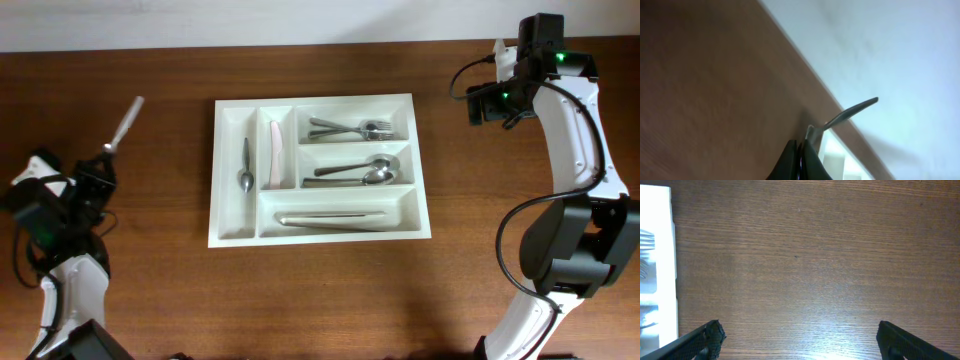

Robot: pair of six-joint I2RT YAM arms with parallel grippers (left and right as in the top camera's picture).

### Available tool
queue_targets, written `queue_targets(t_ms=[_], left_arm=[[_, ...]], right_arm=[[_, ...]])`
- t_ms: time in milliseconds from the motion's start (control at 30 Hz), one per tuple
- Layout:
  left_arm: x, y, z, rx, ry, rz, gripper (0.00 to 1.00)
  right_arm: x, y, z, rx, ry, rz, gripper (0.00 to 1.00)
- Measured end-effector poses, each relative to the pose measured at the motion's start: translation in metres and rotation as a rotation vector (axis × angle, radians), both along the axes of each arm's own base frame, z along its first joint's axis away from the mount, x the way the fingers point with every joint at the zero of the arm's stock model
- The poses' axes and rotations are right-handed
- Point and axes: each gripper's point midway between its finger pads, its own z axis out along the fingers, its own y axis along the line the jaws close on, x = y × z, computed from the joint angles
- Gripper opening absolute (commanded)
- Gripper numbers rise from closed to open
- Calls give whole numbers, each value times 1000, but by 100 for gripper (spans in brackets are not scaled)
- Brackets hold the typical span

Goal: Pack container
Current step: 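Lift the spoon and carry it with the left gripper into the left compartment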

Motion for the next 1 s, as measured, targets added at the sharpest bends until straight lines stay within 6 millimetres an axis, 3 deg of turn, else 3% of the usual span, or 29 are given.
queue_targets(t_ms=[233,467,767,1000], left_arm=[[-3,-51,-28,6,136,-161,2],[-18,-86,-55,75,304,-231,2],[-21,-120,-43,283,396,-209,2],[-32,-133,-49,362,477,-82,2]], right_arm=[[0,0,0,0,0,0,99],[0,0,0,0,0,0,99],[0,0,0,0,0,0,99],[0,0,0,0,0,0,99]])
